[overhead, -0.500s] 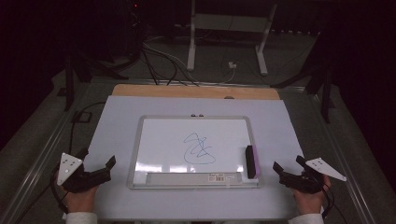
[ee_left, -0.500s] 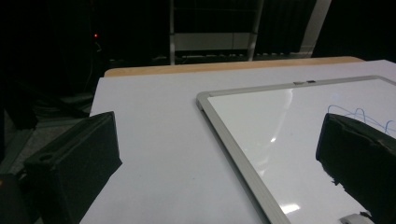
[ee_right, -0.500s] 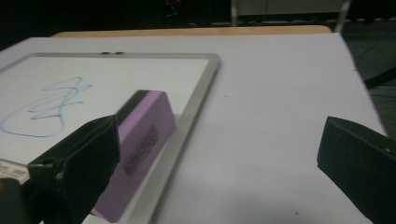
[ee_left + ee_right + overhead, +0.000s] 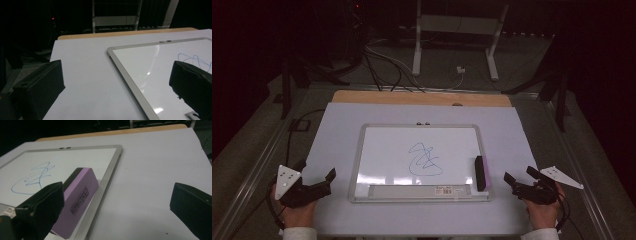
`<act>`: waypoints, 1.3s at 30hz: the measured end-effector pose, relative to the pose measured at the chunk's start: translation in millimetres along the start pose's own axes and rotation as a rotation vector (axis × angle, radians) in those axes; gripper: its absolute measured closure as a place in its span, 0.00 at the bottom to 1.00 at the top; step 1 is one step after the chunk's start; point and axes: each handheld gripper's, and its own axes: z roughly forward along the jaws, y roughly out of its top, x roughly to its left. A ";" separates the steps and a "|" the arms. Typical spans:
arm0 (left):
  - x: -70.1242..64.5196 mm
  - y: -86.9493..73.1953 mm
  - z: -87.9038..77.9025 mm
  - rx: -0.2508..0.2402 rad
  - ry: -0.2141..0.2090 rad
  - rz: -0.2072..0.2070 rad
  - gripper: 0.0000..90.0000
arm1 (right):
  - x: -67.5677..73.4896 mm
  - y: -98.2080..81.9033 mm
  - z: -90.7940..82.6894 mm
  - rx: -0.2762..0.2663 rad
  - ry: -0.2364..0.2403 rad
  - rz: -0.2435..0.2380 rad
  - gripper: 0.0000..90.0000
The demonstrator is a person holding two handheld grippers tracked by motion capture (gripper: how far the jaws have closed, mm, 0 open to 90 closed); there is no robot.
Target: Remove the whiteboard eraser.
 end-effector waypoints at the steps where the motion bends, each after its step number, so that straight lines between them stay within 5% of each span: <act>1: -0.2 -0.4 -0.1 -0.001 -0.002 0.000 0.01 | 2.8 1.5 0.7 0.005 0.006 -0.002 0.00; 21: -1.6 -5.1 -2.0 -0.004 0.023 -0.014 0.01 | 28.6 25.3 22.0 0.074 0.049 -0.014 0.00; 39: -7.2 -8.2 3.1 0.021 0.019 0.008 0.01 | 42.1 25.4 41.1 0.185 0.070 -0.025 0.07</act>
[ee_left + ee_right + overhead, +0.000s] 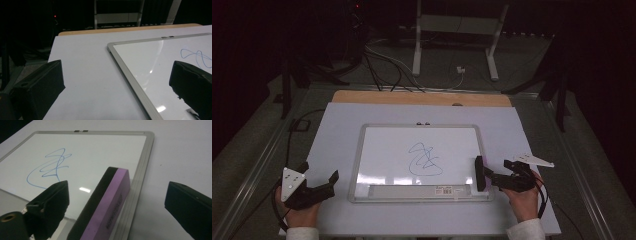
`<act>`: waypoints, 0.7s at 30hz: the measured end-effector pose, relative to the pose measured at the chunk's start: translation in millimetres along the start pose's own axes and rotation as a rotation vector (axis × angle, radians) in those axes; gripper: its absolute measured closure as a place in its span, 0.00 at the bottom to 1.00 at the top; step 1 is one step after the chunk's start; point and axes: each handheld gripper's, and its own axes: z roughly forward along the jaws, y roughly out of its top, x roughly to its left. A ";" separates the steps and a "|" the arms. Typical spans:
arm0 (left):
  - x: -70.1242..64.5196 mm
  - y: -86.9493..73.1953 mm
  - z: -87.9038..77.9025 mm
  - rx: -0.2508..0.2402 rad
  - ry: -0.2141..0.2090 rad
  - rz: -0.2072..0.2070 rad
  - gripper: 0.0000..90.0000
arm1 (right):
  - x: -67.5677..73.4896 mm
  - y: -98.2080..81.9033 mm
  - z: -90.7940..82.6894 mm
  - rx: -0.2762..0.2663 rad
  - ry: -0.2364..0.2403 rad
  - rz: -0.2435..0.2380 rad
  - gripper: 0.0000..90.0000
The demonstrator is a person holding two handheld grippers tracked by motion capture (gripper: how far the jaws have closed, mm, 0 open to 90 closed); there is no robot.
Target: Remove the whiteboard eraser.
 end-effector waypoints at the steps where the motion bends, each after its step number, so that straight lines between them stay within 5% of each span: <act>1: -0.2 -0.1 0.2 0.000 0.000 0.002 0.01 | 0.1 -0.4 0.5 0.008 0.002 -0.001 0.09; 16: -3.2 0.2 1.2 0.002 -0.004 0.020 0.01 | 2.9 -8.7 3.4 0.078 0.029 0.012 0.44; 21: -4.0 0.3 1.3 0.002 -0.005 0.020 0.01 | 0.7 -10.7 4.1 0.092 0.026 0.017 0.47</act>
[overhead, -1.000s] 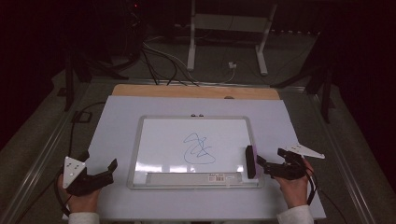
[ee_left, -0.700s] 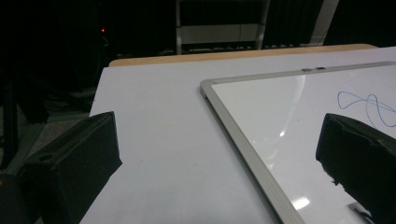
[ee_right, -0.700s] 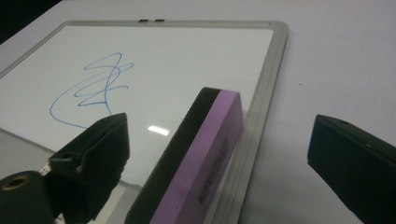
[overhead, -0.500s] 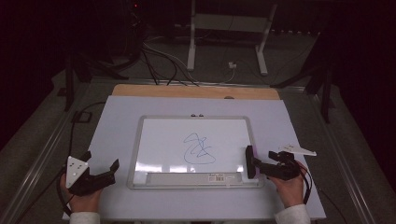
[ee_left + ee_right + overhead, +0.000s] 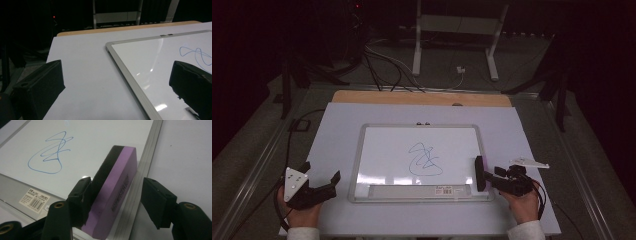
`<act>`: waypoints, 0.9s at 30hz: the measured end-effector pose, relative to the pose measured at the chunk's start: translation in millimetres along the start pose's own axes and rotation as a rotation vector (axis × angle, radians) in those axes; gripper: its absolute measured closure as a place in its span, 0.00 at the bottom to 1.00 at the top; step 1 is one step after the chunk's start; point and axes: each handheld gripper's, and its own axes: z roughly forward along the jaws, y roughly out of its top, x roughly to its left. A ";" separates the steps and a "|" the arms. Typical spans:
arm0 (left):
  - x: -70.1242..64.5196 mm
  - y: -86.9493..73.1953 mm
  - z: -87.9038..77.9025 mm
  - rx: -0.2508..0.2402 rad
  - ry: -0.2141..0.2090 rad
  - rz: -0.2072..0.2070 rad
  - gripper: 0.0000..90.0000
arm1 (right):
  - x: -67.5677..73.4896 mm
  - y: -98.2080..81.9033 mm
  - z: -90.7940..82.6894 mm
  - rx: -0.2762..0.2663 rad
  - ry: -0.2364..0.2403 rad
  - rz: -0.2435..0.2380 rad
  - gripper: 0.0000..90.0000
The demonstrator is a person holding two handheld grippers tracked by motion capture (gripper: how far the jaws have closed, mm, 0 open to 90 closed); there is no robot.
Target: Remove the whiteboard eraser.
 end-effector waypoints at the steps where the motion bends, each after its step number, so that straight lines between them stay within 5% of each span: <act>1: -0.2 0.0 0.1 0.001 0.000 0.002 0.01 | -0.4 0.2 0.2 0.002 0.004 0.001 0.47; 14: -2.6 0.2 0.8 0.004 0.000 0.011 0.01 | 0.3 0.8 4.2 0.021 0.023 0.022 0.50; 27: -1.6 0.5 -0.5 -0.001 0.004 0.010 0.01 | 9.7 3.7 17.9 0.059 0.057 0.042 0.40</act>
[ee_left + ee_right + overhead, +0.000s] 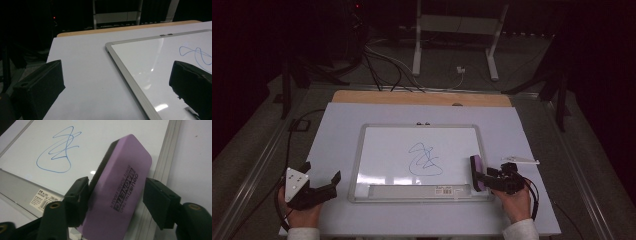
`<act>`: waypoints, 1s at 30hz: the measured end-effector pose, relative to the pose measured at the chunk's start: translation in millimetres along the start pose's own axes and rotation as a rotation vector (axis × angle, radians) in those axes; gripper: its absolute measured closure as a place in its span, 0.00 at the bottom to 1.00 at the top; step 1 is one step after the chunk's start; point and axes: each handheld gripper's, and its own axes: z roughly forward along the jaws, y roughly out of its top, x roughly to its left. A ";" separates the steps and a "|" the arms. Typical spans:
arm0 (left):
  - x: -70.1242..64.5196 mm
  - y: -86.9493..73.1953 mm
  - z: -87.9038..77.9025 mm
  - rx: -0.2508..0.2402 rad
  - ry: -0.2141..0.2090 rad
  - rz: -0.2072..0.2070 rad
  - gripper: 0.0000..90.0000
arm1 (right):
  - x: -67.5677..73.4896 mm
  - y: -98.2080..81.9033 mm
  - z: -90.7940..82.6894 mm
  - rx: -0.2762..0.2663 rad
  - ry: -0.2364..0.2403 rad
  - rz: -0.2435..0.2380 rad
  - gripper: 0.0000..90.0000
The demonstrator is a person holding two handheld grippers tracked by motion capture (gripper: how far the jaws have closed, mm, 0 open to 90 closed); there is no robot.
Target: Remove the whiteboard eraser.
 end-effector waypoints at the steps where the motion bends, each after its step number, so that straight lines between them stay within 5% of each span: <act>1: -0.2 0.1 0.0 -0.001 0.000 0.000 0.01 | 0.1 0.0 1.1 0.003 0.002 0.000 0.39; 21: -0.9 0.8 -1.6 -0.009 0.005 0.000 0.01 | 1.8 -1.3 13.1 0.058 0.008 0.004 0.42; 30: -1.2 0.9 -2.0 -0.010 0.006 0.002 0.01 | 4.4 1.0 11.1 0.044 -0.003 -0.002 0.45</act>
